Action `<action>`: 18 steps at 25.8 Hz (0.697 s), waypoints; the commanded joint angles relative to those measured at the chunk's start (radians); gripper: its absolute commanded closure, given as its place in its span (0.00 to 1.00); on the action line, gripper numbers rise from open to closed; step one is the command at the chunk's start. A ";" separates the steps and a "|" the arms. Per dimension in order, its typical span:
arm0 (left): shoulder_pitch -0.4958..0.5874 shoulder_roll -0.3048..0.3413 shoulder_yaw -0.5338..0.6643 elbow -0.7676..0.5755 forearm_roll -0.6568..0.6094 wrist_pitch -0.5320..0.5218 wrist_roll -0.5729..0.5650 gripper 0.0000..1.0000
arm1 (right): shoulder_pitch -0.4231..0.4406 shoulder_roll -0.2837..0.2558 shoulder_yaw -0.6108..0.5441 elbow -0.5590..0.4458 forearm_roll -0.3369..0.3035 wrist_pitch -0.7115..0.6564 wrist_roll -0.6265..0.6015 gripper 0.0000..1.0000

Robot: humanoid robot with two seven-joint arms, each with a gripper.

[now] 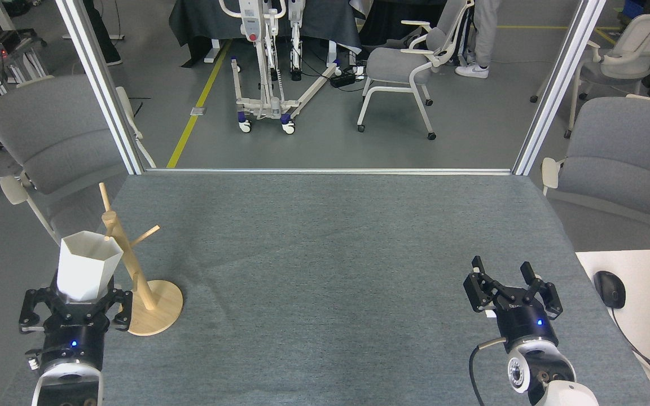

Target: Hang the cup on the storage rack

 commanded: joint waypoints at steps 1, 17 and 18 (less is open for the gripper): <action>0.006 -0.003 -0.038 0.008 -0.008 0.029 -0.001 0.99 | 0.000 0.006 0.001 0.000 0.002 0.000 0.000 0.01; -0.005 -0.035 -0.038 0.193 0.001 0.084 0.008 0.02 | -0.017 0.034 0.003 -0.002 0.000 -0.002 0.000 0.01; -0.003 -0.033 -0.038 0.210 0.001 0.084 0.008 0.02 | -0.019 0.029 0.003 -0.003 0.002 -0.003 0.001 0.01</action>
